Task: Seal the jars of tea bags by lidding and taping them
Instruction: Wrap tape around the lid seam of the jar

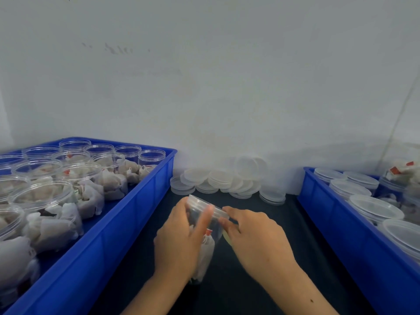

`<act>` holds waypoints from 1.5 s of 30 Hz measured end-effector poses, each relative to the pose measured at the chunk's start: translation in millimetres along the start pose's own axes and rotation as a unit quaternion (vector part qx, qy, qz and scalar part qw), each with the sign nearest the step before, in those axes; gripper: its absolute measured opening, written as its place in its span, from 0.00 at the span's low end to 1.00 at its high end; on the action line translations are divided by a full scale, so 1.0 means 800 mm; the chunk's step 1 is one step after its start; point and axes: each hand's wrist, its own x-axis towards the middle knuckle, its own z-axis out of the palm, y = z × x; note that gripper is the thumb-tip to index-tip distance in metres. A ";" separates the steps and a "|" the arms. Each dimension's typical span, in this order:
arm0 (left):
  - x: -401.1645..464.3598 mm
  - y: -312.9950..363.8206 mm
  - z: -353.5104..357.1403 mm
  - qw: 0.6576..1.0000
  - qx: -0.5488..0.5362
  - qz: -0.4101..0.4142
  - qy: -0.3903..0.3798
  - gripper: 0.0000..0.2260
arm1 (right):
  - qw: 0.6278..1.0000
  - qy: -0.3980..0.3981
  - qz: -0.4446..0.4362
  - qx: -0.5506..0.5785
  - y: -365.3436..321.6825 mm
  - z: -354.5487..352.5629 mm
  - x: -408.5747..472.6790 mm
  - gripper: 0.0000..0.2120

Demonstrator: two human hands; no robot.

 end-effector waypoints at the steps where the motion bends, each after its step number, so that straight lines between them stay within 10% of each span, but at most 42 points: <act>1: 0.000 0.002 0.002 1.000 0.022 -0.007 -0.020 0.27 | 1.000 0.006 -0.002 -0.002 0.000 0.001 0.000 0.18; 18: 0.020 -0.020 -0.016 0.993 -0.033 -0.044 -0.103 0.43 | 0.925 -0.226 0.088 0.292 0.016 -0.010 0.003 0.34; 31: 0.006 -0.005 -0.004 0.949 -0.268 -0.115 -0.122 0.33 | 0.994 -0.093 0.035 0.040 0.025 -0.032 0.001 0.27; 45: 0.005 -0.008 -0.010 0.897 -0.363 -0.147 -0.204 0.31 | 0.997 -0.061 -0.028 0.042 0.036 -0.019 0.008 0.20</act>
